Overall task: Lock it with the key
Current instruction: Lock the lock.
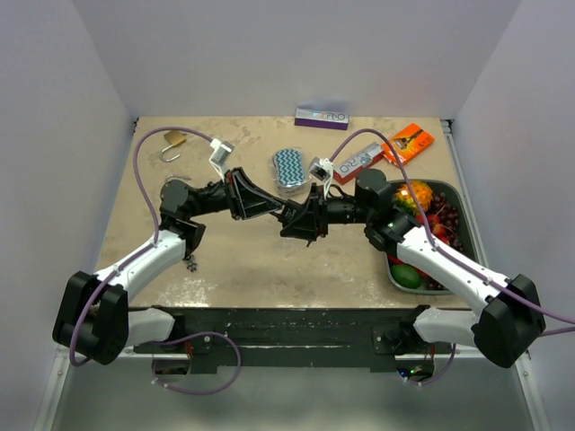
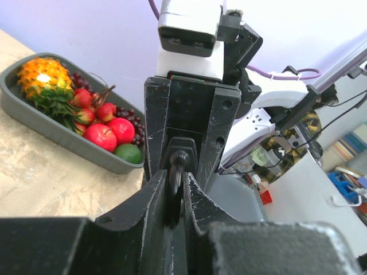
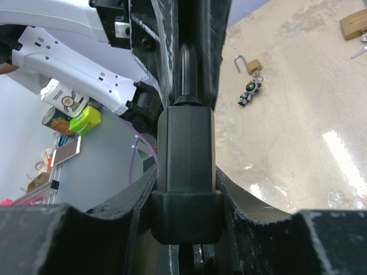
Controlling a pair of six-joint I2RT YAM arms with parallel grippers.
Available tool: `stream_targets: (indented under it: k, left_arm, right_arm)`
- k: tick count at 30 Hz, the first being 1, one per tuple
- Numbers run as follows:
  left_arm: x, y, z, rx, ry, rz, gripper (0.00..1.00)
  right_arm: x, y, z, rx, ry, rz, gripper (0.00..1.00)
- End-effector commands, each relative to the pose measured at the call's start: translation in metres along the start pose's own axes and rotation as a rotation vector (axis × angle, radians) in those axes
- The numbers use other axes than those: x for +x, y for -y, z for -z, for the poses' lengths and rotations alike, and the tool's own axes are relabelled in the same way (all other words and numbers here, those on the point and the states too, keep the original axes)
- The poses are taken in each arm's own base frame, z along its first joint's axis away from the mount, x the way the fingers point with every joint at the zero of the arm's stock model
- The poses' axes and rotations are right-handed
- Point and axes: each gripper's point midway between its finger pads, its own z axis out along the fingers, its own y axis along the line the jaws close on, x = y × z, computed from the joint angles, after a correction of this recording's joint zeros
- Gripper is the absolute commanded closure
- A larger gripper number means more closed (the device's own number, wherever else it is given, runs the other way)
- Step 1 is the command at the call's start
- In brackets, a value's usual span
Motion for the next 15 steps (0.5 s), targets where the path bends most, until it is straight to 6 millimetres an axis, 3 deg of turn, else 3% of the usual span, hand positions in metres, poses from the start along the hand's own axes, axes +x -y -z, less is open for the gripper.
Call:
stream_targets:
  k: [1, 3, 5, 7, 9, 10, 12, 13, 15]
  left_arm:
    - [0.006, 0.005, -0.003, 0.026, -0.006, -0.002, 0.75]
    - [0.009, 0.005, -0.002, 0.026, -0.013, 0.001, 0.77]
    - [0.010, 0.005, -0.001, 0.028, -0.017, 0.001, 0.85]
    - [0.011, 0.006, -0.001, 0.032, -0.017, -0.001, 1.00]
    - [0.008, 0.012, 0.000, 0.052, -0.015, -0.014, 1.00]
    - [0.007, 0.013, 0.000, 0.055, -0.015, -0.018, 1.00]
    - [0.003, 0.014, 0.001, 0.056, -0.020, -0.031, 1.00]
    - [-0.002, 0.011, 0.005, 0.045, -0.013, -0.040, 1.00]
    - [-0.006, 0.010, 0.010, 0.040, -0.016, -0.050, 1.00]
  right_arm:
    - [-0.032, -0.020, -0.002, -0.048, 0.104, 0.121, 1.00]
    - [-0.033, -0.020, -0.001, -0.045, 0.111, 0.119, 1.00]
    - [-0.032, -0.021, -0.001, -0.046, 0.107, 0.117, 1.00]
    - [-0.032, -0.021, -0.001, -0.051, 0.103, 0.116, 1.00]
    - [-0.024, -0.020, -0.002, -0.066, 0.069, 0.103, 1.00]
    - [-0.024, -0.019, -0.004, -0.069, 0.051, 0.099, 0.92]
    - [-0.010, -0.015, -0.001, -0.072, -0.011, 0.062, 0.62]
    - [-0.013, -0.013, 0.003, -0.061, -0.012, 0.060, 0.39]
    - [-0.011, -0.007, 0.010, -0.032, -0.024, 0.058, 0.28]
